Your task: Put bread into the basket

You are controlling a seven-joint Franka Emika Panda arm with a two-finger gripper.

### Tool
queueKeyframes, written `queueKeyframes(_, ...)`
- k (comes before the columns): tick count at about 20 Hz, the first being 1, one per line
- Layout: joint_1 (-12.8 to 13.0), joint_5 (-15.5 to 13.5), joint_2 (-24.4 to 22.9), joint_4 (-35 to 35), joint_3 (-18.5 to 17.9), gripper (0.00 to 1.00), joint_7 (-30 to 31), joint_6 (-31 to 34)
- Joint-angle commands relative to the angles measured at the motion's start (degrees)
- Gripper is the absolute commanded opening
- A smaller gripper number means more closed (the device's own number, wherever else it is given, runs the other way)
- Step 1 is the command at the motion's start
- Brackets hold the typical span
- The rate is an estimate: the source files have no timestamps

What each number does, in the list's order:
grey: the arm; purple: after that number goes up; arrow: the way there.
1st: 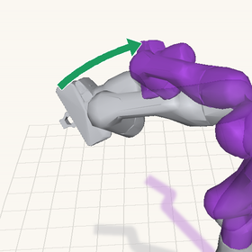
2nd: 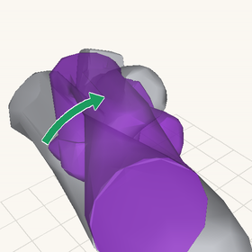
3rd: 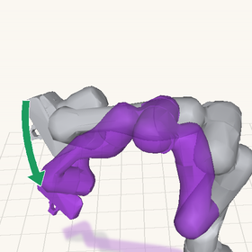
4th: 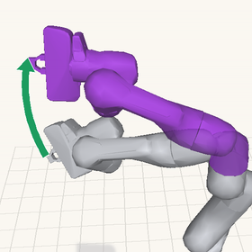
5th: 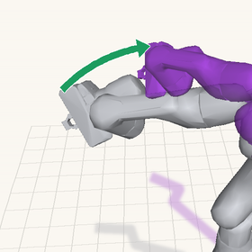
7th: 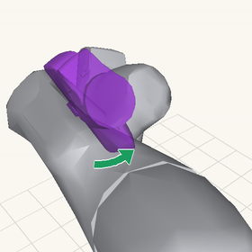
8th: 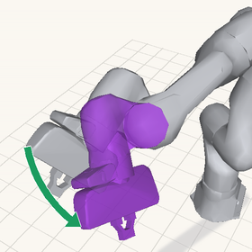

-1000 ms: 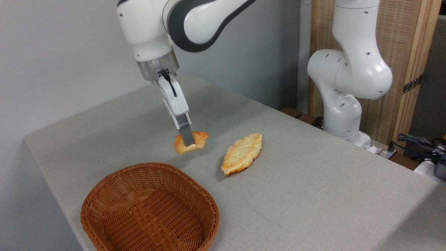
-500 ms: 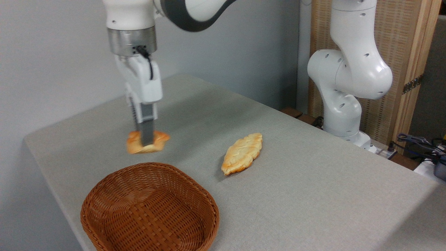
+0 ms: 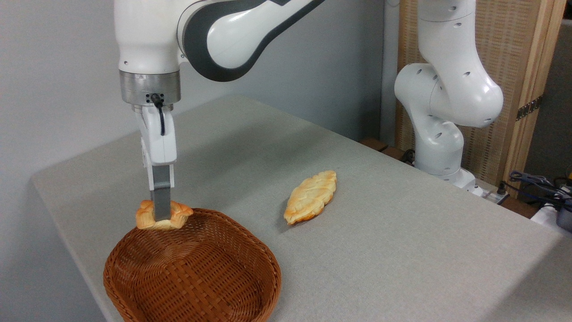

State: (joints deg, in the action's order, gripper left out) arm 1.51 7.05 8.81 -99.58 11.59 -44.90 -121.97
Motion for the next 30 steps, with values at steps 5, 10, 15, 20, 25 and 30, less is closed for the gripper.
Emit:
queueKeyframes(5, 0.2, 1.1, 1.3, 0.9, 0.9, 1.0, -1.0, -0.2)
queueKeyframes(10, 0.2, 0.4, 1.1, 1.1, 0.9, 1.0, -0.4, -0.1)
queueKeyframes(15, -0.1, -3.4, -1.0, 1.5, 0.6, 1.0, 1.7, 4.5)
queueKeyframes(20, -5.1, -5.7, -6.8, 1.5, 1.9, 1.0, 2.0, 16.0)
queueKeyframes(25, -6.8, -8.3, -10.7, 1.5, 1.4, 1.0, 2.0, 25.5)
queueKeyframes(30, -6.8, -8.4, -11.4, 2.1, -0.9, 1.0, 1.9, 29.9)
